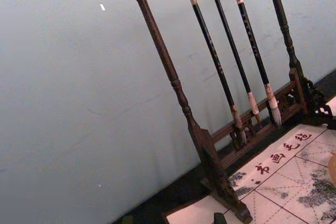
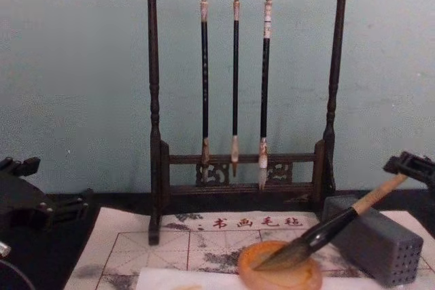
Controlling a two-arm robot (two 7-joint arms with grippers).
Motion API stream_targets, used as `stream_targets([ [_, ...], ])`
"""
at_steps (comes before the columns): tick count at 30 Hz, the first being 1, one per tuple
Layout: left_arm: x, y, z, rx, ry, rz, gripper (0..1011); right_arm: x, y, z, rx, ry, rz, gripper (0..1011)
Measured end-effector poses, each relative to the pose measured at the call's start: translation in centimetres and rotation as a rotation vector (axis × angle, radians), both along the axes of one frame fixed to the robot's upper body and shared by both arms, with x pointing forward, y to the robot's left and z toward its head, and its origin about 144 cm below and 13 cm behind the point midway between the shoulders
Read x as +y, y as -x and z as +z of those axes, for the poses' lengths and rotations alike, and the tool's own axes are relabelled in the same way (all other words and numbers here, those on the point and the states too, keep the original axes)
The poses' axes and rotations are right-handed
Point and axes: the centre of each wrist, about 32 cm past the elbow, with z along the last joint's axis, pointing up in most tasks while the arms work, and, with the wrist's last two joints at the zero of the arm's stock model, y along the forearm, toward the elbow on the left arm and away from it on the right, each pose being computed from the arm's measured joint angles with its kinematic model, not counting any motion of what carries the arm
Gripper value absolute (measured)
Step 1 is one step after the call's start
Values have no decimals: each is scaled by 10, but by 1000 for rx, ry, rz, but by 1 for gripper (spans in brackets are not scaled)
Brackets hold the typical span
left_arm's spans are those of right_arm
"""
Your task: Pick up the brush from the inkstone, write on the paper, then place the brush back to its original position.
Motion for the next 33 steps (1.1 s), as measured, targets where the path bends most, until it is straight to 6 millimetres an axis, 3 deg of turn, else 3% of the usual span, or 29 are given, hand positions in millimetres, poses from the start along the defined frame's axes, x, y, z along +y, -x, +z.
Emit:
stream_targets([
  [5,0,0,0,0,0,0,1001,-4,23,-6,-122,147,75,1003],
  [11,0,0,0,0,0,0,1001,-2,35,-16,-239,333,144,1003],
  [26,0,0,0,0,0,0,1001,-4,43,-34,-396,712,267,1003],
  [33,0,0,0,0,0,0,1001,-5,43,-37,-427,801,313,1003],
])
